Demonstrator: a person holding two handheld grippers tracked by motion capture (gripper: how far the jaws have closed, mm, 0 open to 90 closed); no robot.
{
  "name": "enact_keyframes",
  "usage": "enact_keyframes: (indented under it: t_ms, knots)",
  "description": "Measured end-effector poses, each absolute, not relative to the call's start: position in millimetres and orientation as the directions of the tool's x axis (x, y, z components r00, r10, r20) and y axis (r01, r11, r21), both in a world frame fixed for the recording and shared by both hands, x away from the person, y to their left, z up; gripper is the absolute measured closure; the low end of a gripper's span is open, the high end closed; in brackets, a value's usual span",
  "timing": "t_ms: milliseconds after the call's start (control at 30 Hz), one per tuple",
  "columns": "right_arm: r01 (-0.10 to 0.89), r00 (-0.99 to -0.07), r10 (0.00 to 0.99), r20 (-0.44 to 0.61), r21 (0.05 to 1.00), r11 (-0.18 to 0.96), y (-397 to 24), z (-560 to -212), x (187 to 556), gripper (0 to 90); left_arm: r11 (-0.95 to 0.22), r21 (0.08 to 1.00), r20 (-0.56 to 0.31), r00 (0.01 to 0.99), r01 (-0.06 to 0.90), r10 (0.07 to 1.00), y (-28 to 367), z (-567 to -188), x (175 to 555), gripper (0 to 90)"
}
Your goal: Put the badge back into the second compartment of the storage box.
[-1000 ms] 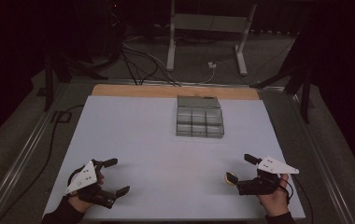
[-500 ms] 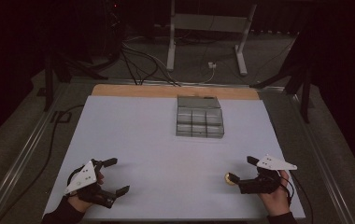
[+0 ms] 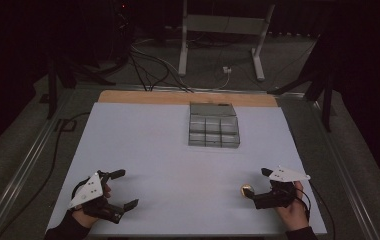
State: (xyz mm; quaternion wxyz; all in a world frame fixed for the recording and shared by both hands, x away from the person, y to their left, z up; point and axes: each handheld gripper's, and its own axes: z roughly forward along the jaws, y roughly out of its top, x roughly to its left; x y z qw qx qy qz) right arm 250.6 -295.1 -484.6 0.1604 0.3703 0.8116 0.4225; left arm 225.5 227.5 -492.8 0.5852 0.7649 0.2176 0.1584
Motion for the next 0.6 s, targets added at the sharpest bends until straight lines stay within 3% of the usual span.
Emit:
enact_keyframes:
  t_ms: [367, 400, 433, 600]
  knots:
    - [0.522, -0.694, 0.716, 0.07, 0.735, 0.433, -289.7, -496.4, 254.1, 5.7, -0.221, 0.964, -0.011, 0.855, 0.146, 0.518, 227.9, -492.4, 225.1, 0.5]
    - [0.527, -0.691, 0.719, 0.066, 0.728, 0.439, -289.1, -497.3, 254.2, 6.5, -0.222, 0.964, -0.01, 0.855, 0.146, 0.518, 227.8, -492.4, 225.1, 0.5]
    - [0.529, -0.685, 0.726, 0.058, 0.725, 0.442, -288.4, -498.4, 254.0, 13.7, -0.221, 0.964, -0.011, 0.856, 0.146, 0.517, 227.7, -492.4, 225.1, 0.5]
    - [0.531, -0.684, 0.73, 0.022, 0.701, 0.476, -285.0, -500.9, 253.7, 16.7, -0.22, 0.964, -0.013, 0.856, 0.147, 0.516, 227.6, -492.4, 224.8, 0.5]
